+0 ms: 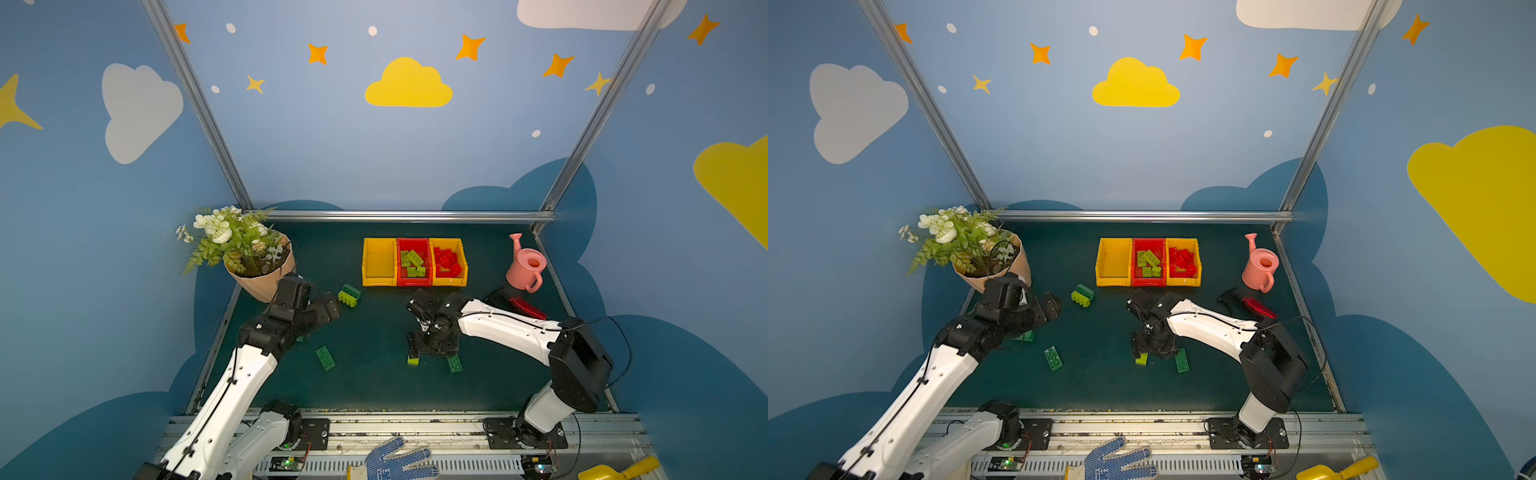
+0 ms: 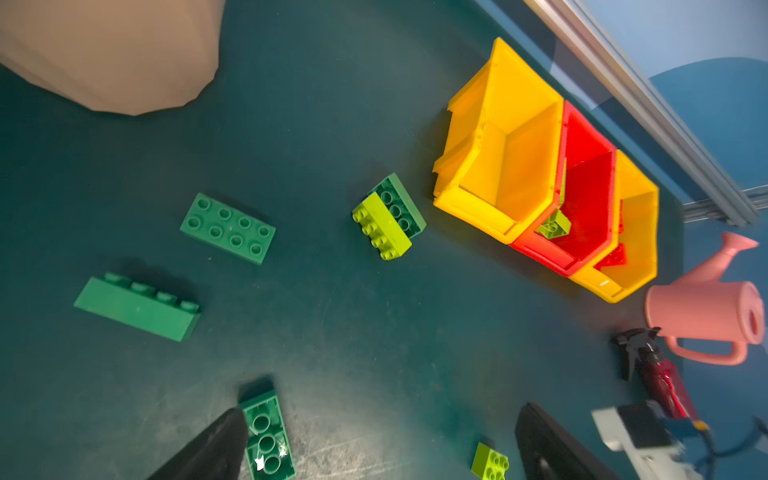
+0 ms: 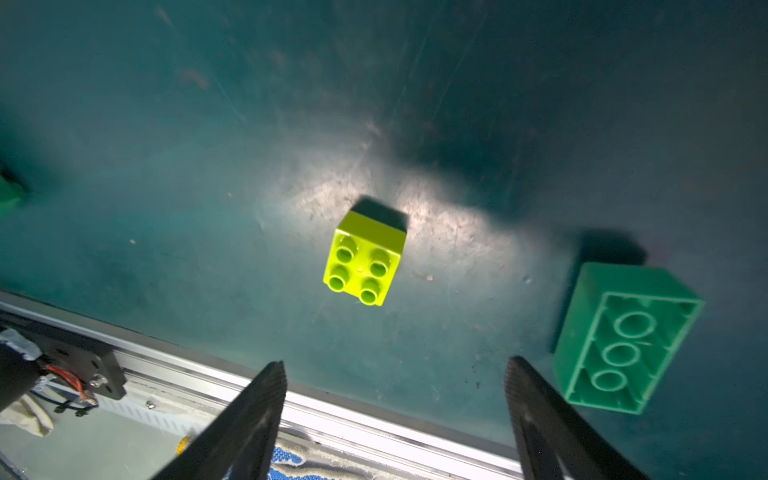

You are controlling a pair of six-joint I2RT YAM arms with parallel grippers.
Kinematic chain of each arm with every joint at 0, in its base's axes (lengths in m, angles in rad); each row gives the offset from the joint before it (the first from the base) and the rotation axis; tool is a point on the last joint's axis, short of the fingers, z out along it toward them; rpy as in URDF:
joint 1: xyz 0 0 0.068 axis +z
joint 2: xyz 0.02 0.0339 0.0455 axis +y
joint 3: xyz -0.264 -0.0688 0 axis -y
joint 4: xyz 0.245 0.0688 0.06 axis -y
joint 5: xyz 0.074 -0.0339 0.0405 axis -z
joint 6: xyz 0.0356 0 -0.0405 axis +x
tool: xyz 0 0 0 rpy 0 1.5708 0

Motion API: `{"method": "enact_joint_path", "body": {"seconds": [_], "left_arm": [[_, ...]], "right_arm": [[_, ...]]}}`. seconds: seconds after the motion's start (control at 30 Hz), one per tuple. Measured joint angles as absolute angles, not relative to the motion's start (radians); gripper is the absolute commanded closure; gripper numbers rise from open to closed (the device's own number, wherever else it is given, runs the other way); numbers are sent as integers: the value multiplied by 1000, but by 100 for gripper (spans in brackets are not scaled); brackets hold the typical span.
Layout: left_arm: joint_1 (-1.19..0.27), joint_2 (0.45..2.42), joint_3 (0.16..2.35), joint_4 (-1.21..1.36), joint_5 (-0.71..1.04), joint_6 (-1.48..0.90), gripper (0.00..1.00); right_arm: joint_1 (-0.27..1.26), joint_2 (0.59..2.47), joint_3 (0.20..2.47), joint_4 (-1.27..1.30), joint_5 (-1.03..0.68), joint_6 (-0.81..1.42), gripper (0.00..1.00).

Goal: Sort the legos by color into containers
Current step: 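Move the left gripper toward stacked bricks while the right grasps a lime brick, then carry the lime brick into the red bin with the right gripper while the left hovers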

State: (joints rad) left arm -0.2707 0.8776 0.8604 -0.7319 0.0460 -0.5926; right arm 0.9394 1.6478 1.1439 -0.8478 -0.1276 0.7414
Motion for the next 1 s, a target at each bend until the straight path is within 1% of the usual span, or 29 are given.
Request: {"method": "enact_joint_path", "body": {"seconds": [0.1,0.23,0.33,0.43,0.57,0.67,0.77,0.8,0.9,1.0], "left_arm": [[-270,825,827,-747,45,-591,0],[-269,860,856,-779,72,-562,0],[-269,868,854,-782,94,-541,0],[-269,828,826,-780,112,-531,0],[-269,783,804,-780,131,-530,0],[-269,782,804,-776,142,-527,0],[-271,784,804,-774,149,-520,0],[-272,786,804,-773,150,-518,0],[-276,801,804,-764,157,-512,0],[-276,827,804,-752,167,-509,0]], "right_arm": [[956,1659,1145,-822,-122,761,26],[978,1703,1174,-809,-110,806,29],[992,1755,1208,-809,-97,830,35],[1003,1820,1249,-816,-80,842,42],[1010,1880,1291,-831,-59,863,49],[1013,1900,1298,-837,-47,881,58],[1015,1913,1298,-846,-41,900,61],[1016,1915,1298,-849,-41,905,66],[1021,1921,1304,-859,-41,915,74],[1026,1922,1323,-888,-35,916,76]]}}
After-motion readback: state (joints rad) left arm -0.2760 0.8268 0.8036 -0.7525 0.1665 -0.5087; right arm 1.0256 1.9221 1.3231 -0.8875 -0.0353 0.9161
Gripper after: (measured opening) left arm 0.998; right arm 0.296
